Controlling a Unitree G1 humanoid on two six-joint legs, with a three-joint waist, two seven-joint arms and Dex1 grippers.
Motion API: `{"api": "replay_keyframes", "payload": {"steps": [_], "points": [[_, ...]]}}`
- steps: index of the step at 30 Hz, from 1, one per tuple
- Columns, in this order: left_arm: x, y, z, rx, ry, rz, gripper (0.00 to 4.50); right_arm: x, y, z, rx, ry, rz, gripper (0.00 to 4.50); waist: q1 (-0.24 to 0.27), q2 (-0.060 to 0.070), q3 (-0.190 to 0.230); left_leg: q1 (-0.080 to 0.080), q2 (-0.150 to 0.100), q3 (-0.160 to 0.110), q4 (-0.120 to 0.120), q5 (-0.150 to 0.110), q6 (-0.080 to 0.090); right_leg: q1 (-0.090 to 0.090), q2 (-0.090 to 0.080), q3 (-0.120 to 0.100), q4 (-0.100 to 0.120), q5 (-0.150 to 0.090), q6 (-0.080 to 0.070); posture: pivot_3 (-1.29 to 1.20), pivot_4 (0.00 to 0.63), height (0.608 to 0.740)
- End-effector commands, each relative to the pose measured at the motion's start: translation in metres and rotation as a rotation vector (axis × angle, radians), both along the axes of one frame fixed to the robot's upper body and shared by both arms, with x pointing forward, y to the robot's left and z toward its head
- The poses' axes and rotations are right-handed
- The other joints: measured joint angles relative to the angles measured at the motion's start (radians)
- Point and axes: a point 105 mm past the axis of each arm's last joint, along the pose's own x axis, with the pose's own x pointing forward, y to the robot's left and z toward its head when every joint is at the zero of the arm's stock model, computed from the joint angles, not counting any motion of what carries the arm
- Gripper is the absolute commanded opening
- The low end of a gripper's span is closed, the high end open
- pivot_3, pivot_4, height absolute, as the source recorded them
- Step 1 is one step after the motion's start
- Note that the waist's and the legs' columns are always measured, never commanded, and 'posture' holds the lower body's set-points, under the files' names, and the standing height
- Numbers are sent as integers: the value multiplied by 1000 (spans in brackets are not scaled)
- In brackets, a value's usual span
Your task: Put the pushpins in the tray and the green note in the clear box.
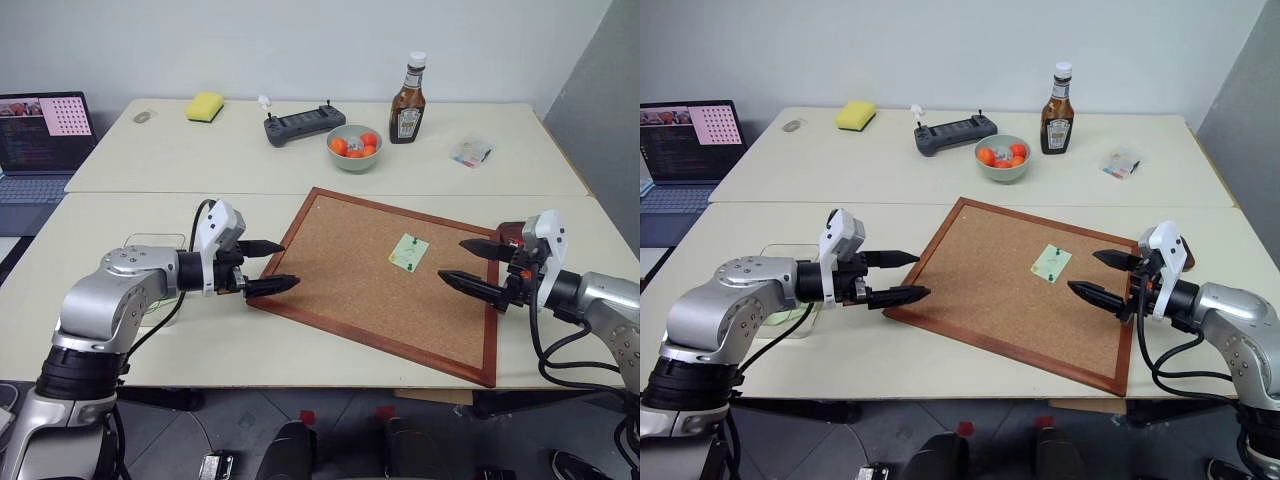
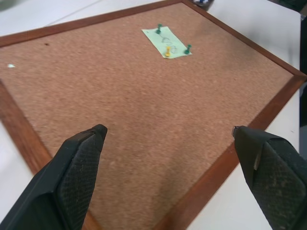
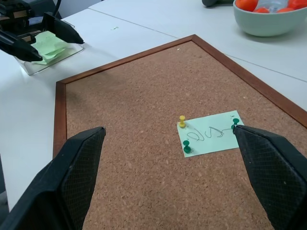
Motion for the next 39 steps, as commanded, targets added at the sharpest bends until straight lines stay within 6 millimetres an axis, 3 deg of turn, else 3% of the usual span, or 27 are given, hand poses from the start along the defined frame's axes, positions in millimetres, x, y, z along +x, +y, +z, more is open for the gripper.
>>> {"api": "replay_keyframes", "payload": {"steps": [1,21,26,34,39], "points": [[0,-2,7,16,-49,-18,4490,2,-3,11,-7,-60,-9,4500,0,0,0,0,0,0,0,0,0,0,0,0,0,0,0,0,150,740],[4,-5,13,-6,-69,-29,4490,1,-9,6,-4,-55,-1,4500,0,0,0,-1,0,0,1,0,0,-1,0,0,0,0,0,0,150,740],[3,-15,14,-45,-75,-77,4490,5,-6,3,-14,-63,2,4500,0,0,0,-1,0,0,1,0,0,-1,0,0,1,0,0,0,150,740],[17,-37,9,-64,-136,-119,3101,18,4,-8,-30,-77,-14,4500,0,0,0,-1,0,0,2,0,0,0,0,-1,1,0,0,0,150,740],[23,-50,4,-70,-149,-155,1958,26,9,-10,-37,-91,-16,4500,-1,0,0,-1,0,1,2,0,0,-1,0,0,1,0,0,0,150,740]]}}
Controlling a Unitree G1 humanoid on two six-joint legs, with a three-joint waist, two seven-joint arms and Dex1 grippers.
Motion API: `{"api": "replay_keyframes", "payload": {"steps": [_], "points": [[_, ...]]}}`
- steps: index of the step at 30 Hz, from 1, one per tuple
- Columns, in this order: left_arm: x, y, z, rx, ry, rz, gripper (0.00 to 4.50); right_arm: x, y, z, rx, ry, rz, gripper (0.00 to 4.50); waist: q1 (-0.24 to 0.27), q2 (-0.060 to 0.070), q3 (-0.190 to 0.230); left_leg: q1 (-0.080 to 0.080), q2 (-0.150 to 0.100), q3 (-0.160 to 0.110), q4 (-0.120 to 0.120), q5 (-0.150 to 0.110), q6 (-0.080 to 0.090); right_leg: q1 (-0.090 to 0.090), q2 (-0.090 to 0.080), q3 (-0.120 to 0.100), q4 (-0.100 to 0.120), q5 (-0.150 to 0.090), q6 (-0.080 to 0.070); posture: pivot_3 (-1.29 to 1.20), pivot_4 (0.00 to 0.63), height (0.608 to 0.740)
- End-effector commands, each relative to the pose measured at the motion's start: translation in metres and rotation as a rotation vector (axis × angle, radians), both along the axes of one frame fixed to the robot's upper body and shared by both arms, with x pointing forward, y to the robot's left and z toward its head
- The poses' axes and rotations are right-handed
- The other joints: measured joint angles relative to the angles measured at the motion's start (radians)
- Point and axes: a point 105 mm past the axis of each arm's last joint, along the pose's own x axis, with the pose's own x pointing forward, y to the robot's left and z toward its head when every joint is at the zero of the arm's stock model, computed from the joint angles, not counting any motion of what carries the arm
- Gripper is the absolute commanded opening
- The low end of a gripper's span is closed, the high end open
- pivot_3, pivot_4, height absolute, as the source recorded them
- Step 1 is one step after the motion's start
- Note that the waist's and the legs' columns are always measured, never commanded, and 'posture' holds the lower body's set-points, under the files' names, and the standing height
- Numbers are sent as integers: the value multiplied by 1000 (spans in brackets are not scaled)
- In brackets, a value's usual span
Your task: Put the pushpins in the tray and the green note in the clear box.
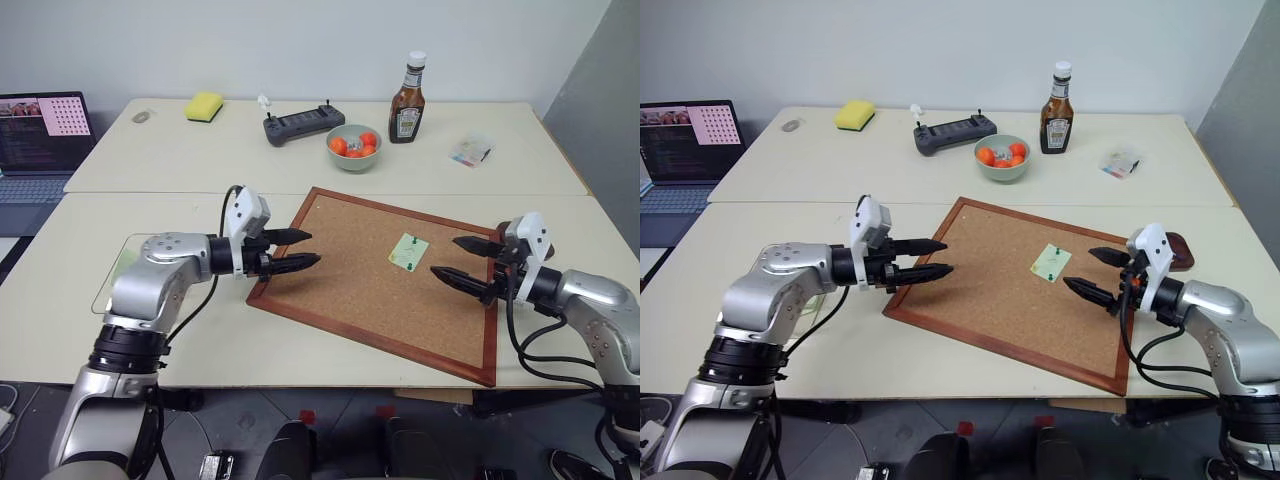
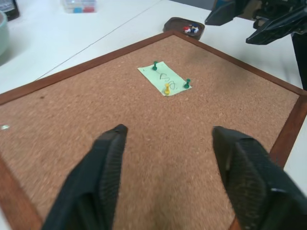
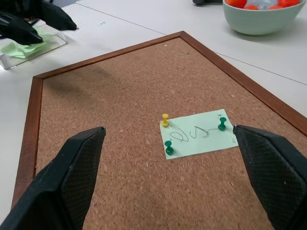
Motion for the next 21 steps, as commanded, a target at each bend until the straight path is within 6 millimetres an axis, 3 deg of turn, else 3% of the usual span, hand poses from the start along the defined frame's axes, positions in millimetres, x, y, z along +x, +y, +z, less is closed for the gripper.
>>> {"api": "replay_keyframes", "payload": {"steps": [1,6,10,15,19,21], "points": [[6,-10,9,-3,-61,-38,1802,7,4,9,-11,-65,3,4500,0,0,0,0,0,0,0,0,0,0,0,0,0,0,0,0,150,740],[10,-16,9,-11,-73,-60,690,10,4,10,-13,-74,2,4500,0,0,0,0,0,0,0,0,0,0,0,0,0,0,0,0,150,740],[12,-21,6,-11,-75,-73,88,13,8,9,-14,-78,6,4500,0,0,0,0,0,0,0,0,0,0,0,0,0,0,0,0,150,740],[14,-32,-7,-4,-62,-76,35,20,15,3,-20,-77,13,4500,-1,0,0,0,0,0,1,0,0,0,0,-1,0,0,0,0,150,740],[17,-43,-46,92,-24,-56,35,34,23,-4,-25,-77,11,4500,-2,0,0,0,0,0,1,0,0,0,0,0,1,0,0,0,150,740],[18,-47,-54,103,-15,-54,35,40,25,-5,-23,-82,7,4500,-2,0,0,1,-1,1,1,0,0,0,0,1,1,0,0,0,150,740]]}}
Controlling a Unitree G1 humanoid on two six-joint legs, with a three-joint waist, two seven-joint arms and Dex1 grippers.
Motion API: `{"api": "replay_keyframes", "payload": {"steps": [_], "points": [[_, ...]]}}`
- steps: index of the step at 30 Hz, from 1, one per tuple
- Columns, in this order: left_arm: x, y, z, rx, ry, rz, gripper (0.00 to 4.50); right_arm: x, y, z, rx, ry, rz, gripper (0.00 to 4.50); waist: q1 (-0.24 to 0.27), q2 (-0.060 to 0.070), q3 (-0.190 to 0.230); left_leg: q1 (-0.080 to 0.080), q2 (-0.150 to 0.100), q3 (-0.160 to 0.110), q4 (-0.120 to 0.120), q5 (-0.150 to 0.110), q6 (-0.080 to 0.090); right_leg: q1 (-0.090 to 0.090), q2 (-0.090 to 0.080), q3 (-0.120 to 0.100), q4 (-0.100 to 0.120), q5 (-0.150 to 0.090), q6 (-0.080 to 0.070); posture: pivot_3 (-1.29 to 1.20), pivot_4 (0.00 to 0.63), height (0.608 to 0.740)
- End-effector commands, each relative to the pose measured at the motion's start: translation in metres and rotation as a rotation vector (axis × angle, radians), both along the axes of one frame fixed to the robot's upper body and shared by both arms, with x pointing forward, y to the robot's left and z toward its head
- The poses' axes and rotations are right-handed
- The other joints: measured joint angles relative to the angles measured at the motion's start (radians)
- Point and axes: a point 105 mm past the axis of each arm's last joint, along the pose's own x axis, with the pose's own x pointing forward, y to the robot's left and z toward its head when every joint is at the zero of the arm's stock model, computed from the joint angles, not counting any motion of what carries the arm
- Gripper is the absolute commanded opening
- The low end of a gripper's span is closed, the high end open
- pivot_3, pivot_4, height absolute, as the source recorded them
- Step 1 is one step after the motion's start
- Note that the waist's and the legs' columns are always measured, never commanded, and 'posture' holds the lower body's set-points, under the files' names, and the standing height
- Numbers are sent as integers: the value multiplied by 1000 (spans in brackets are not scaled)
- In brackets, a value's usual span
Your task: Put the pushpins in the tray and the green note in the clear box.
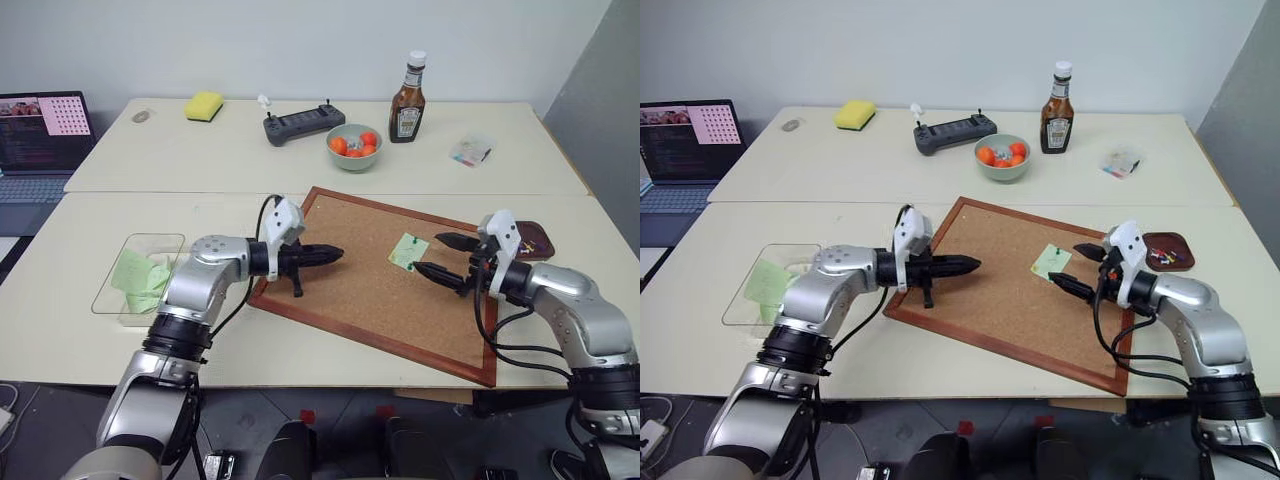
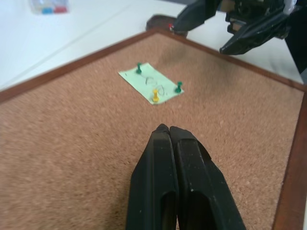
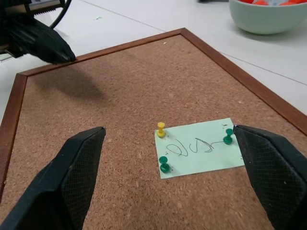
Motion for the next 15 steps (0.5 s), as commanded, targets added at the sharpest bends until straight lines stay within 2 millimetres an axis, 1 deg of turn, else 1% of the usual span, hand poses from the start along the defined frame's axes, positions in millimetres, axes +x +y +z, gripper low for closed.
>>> {"api": "replay_keyframes", "payload": {"steps": [1,5,7,10,13,15], "points": [[2,-11,-18,50,-8,-1,35,14,5,9,-6,-64,-6,4500,0,0,0,-1,0,0,0,0,0,0,0,0,0,0,0,0,150,740],[7,-16,-28,71,-2,14,35,23,9,8,1,-66,-7,4500,0,0,0,-1,0,0,0,1,-2,-2,0,0,0,0,0,0,150,740],[5,-14,-38,107,18,7,35,29,9,4,-2,-63,-15,4500,1,0,0,-1,0,0,0,1,-2,-1,0,-1,0,0,0,0,150,740],[-1,-11,-47,142,46,-17,35,34,9,0,-1,-57,-24,4500,0,0,0,-1,0,0,0,1,-2,0,0,-1,0,0,0,0,150,740],[-3,-10,-49,160,35,-28,35,40,10,-2,1,-56,-37,4500,0,0,-1,0,0,0,0,1,-1,0,0,0,1,0,0,0,150,740],[-2,-11,-47,155,32,-30,35,43,11,-5,1,-53,-39,4500,0,0,-1,1,0,0,0,1,-1,0,0,0,1,0,0,0,150,740]]}}
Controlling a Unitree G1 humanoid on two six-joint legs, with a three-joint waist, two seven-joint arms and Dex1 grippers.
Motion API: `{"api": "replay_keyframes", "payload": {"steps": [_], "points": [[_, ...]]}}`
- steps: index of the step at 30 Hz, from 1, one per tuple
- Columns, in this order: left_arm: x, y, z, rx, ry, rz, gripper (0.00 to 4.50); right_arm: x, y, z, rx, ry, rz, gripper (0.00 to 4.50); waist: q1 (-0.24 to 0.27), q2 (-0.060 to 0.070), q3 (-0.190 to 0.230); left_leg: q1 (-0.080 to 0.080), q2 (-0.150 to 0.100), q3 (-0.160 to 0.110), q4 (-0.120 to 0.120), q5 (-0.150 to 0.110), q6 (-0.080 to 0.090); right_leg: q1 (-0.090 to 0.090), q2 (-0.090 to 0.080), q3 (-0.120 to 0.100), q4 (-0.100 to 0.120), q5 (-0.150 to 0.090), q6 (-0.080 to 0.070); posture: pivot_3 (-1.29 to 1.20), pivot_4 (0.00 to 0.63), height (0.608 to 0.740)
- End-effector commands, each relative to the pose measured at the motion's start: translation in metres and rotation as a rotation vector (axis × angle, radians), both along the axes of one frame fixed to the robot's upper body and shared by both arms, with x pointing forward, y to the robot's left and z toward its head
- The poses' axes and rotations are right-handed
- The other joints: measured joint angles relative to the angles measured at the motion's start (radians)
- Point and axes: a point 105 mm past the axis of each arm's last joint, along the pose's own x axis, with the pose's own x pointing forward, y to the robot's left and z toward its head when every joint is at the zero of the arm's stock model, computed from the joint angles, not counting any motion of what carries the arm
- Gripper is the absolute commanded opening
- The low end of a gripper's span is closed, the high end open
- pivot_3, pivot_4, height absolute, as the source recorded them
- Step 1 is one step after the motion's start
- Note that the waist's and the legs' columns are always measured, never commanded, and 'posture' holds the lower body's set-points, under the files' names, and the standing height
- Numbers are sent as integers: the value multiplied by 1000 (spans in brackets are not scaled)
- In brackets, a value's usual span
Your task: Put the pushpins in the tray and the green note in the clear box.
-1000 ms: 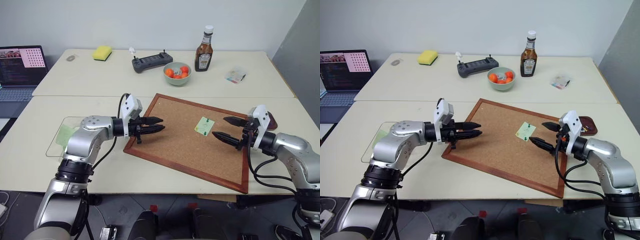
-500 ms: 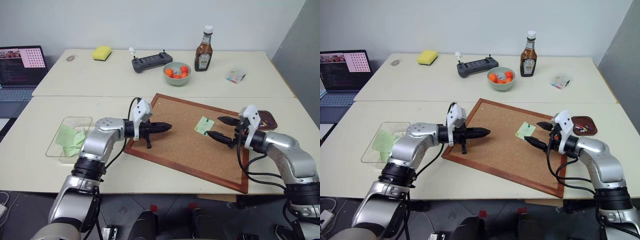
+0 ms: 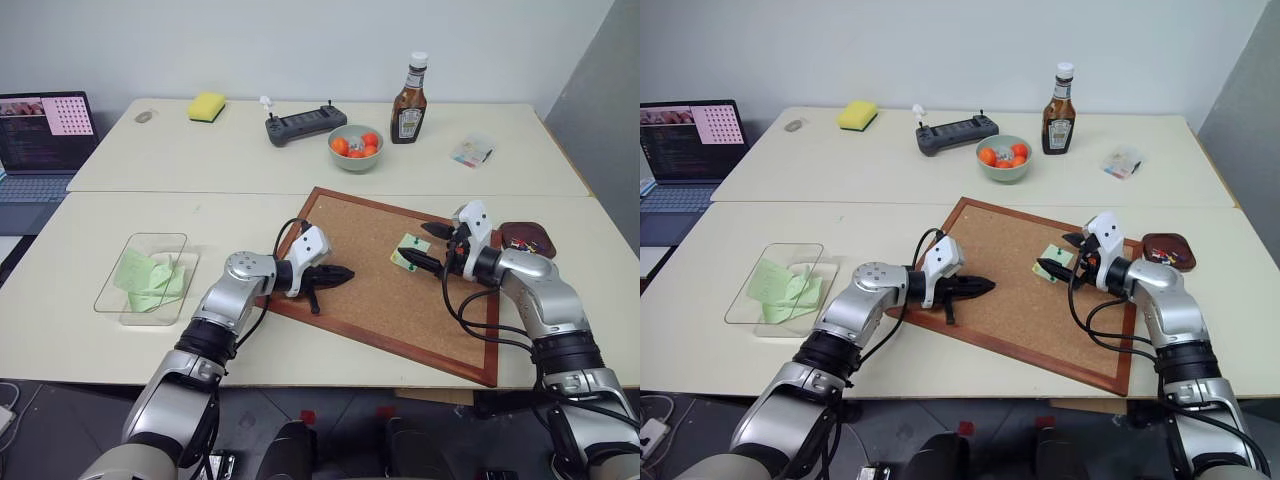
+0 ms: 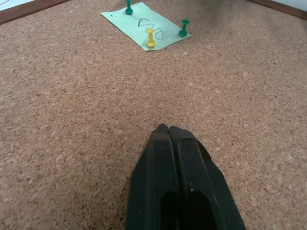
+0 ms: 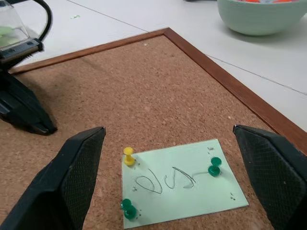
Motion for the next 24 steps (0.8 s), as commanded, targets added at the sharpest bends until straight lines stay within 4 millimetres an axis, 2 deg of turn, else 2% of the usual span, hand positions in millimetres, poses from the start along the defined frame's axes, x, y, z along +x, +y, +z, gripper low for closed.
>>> {"api": "replay_keyframes", "payload": {"steps": [1,4,7,12,14,18,24], "points": [[-4,2,-12,60,27,-17,35,9,4,9,-1,-49,9,4500,0,1,0,0,0,0,0,0,0,0,0,0,0,0,0,0,150,740],[-3,2,-10,58,17,-12,35,13,4,5,-2,-36,8,4500,0,1,0,1,0,1,0,0,0,0,0,1,1,0,0,0,150,740],[-2,-1,-8,47,14,-8,0,19,1,2,0,-33,-8,4085,0,1,0,1,0,1,0,0,0,0,0,1,3,0,0,0,150,740],[-3,-1,-8,45,12,-4,0,20,-1,-2,-14,-34,0,2937,0,1,0,3,0,1,0,0,0,0,0,2,5,0,0,0,150,740],[-3,-1,-7,45,11,-3,0,21,-1,-2,-16,-35,0,2680,-1,1,0,3,0,1,0,0,0,0,0,2,5,0,0,0,150,740],[-2,-1,-4,43,9,-2,0,24,-3,-4,-30,-41,-8,1739,-1,1,0,5,0,1,0,0,0,0,0,5,6,0,0,0,150,740],[-1,-3,-2,38,6,-1,0,29,-5,-3,-26,-48,-26,599,-2,1,0,8,-1,5,0,-1,1,0,0,12,7,0,0,0,150,740]]}}
